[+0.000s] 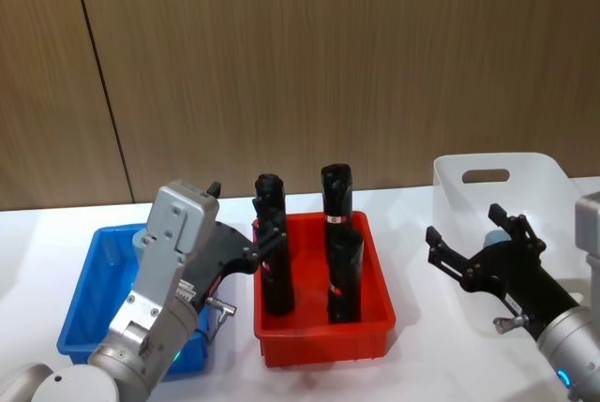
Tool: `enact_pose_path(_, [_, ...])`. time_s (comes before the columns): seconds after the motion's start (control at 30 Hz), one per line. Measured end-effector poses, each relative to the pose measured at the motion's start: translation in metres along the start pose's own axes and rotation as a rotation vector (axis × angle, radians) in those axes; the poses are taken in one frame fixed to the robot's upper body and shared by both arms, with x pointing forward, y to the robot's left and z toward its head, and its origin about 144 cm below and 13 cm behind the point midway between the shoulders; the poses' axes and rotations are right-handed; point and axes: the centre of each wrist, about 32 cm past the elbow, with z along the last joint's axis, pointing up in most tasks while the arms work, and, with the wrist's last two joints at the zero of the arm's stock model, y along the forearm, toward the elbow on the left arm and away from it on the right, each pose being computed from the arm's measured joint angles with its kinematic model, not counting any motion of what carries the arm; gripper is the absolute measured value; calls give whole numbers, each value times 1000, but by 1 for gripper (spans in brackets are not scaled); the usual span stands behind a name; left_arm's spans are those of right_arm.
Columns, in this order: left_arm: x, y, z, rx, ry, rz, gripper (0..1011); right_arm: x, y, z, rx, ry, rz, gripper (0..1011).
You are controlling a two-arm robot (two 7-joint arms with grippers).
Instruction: Pick the cotton swabs from the blue box and place them into the white box.
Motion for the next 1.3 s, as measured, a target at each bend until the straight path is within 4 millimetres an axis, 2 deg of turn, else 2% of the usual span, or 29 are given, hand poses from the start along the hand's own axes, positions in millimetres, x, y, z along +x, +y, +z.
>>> enact_pose_path(0.77, [0, 0, 0, 0, 0, 2, 1004, 8, 8, 2, -45, 21, 79, 1002])
enact_pose_path(1.3, [0, 0, 0, 1, 0, 2, 1004, 21, 38, -1, -116, 47, 221, 1002])
